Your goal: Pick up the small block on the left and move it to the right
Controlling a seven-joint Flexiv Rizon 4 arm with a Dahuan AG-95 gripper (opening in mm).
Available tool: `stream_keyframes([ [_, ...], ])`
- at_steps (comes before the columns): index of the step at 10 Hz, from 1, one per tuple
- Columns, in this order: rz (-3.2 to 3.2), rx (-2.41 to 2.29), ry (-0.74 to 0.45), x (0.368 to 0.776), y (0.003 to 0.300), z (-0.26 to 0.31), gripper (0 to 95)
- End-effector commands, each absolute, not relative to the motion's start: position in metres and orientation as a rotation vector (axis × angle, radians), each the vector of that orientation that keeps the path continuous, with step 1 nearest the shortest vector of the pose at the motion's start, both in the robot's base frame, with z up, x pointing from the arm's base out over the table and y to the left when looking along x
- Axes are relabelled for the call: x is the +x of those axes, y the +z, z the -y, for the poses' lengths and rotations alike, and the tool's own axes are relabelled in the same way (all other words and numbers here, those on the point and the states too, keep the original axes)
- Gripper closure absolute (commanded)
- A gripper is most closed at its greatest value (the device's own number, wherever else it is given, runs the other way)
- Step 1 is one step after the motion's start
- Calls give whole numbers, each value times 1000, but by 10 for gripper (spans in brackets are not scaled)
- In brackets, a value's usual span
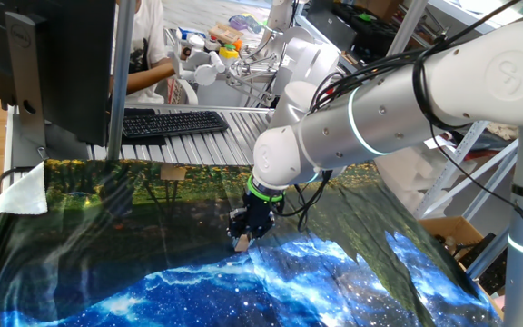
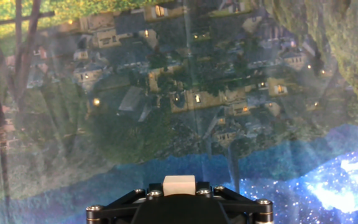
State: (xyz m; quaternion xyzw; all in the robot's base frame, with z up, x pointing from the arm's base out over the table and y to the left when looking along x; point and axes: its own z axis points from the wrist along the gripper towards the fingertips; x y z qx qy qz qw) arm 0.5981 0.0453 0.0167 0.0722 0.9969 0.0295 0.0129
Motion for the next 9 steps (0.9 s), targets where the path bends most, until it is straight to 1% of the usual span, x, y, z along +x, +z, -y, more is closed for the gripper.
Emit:
stream_keyframes([
  [1, -3110, 210, 80, 598, 17, -46, 950],
  [5, -3106, 209, 73, 598, 17, -46, 950],
  [9, -3105, 222, 98, 598, 17, -46, 950],
])
